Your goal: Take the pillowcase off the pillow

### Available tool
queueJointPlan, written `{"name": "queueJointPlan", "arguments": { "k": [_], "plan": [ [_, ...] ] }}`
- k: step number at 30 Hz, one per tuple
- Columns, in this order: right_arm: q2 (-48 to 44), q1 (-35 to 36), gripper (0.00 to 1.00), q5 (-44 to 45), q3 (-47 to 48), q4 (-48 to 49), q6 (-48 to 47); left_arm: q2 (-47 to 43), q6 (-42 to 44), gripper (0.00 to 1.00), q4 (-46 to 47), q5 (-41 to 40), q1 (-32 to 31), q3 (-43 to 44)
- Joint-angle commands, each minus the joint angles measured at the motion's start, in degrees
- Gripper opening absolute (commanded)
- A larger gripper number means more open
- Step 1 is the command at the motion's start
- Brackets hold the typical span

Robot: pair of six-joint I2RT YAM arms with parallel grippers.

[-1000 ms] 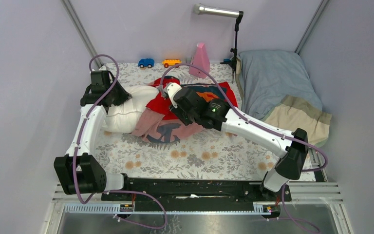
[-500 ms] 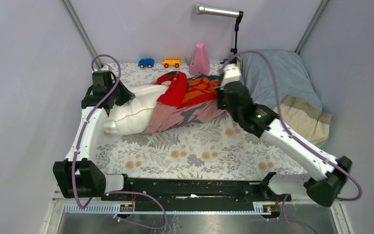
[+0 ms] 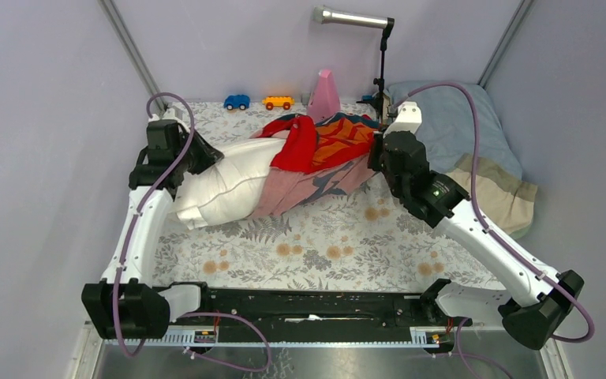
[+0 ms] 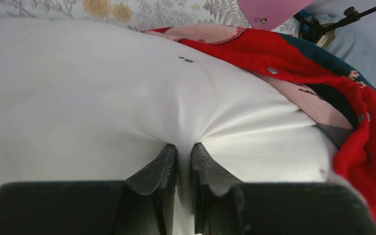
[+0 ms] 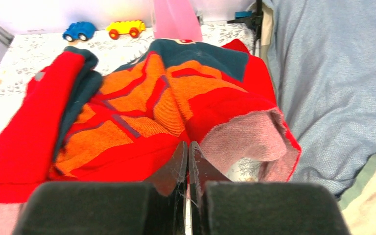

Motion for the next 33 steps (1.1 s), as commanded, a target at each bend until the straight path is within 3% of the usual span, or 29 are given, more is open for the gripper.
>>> {"name": "queueJointPlan", "arguments": {
  "k": [1,6,7,11,12,15,18,21,25,29,31,32,33],
  "plan": [
    [-2.51,-3.06,0.00,0.53,9.85,4.14,0.81,-3.71,4.90,0.18,3.98,-2.17,0.50,2.72],
    [4.94,-3.07,0.00,-0.96,23.96,1.80,-1.36,-5.86,5.04,0.29,-0.38,-3.15,-3.72,9.37],
    [6.90,-3.10,0.00,-0.47,26.86,0.83,-1.87,-6.40,4.77,0.37,-0.70,-2.55,-3.88,10.22],
    [16.66,-3.19,0.00,2.73,38.77,-4.87,-3.50,-8.54,6.71,0.94,-1.81,2.69,-4.75,12.39],
    [18.41,-3.30,0.00,2.88,40.68,-5.98,-3.63,-9.45,7.96,0.98,-1.76,3.76,-5.37,12.27],
    [22.11,-3.60,0.00,1.76,43.94,-7.57,-3.92,-10.73,13.22,0.99,-4.49,-0.04,-10.56,12.51],
    [25.38,-3.84,0.00,0.63,46.92,-9.19,-3.82,-6.26,17.27,0.99,-11.54,-9.36,-19.26,15.34],
    [27.80,-4.07,0.00,0.00,49.04,-10.83,-3.63,-3.14,19.25,0.99,-12.90,-13.05,-25.13,14.85],
    [29.06,-4.39,0.00,-0.80,48.77,-12.18,-3.17,-0.95,21.72,0.99,-11.16,-11.29,-26.35,12.30],
    [28.36,-4.83,0.02,-2.09,46.55,-12.34,-3.39,5.10,21.50,0.98,-14.47,-21.07,-26.35,13.99],
    [27.14,-5.26,0.22,-2.78,44.76,-12.37,-3.87,7.37,21.15,0.87,-15.53,-21.78,-26.35,15.29],
    [26.46,-5.33,0.51,-3.19,43.44,-12.35,-4.46,7.96,20.87,0.75,-15.51,-21.43,-26.28,15.51],
    [25.84,-5.34,0.73,-3.84,42.68,-12.55,-5.21,8.35,20.67,0.62,-15.35,-21.10,-26.25,15.77]
  ]
}}
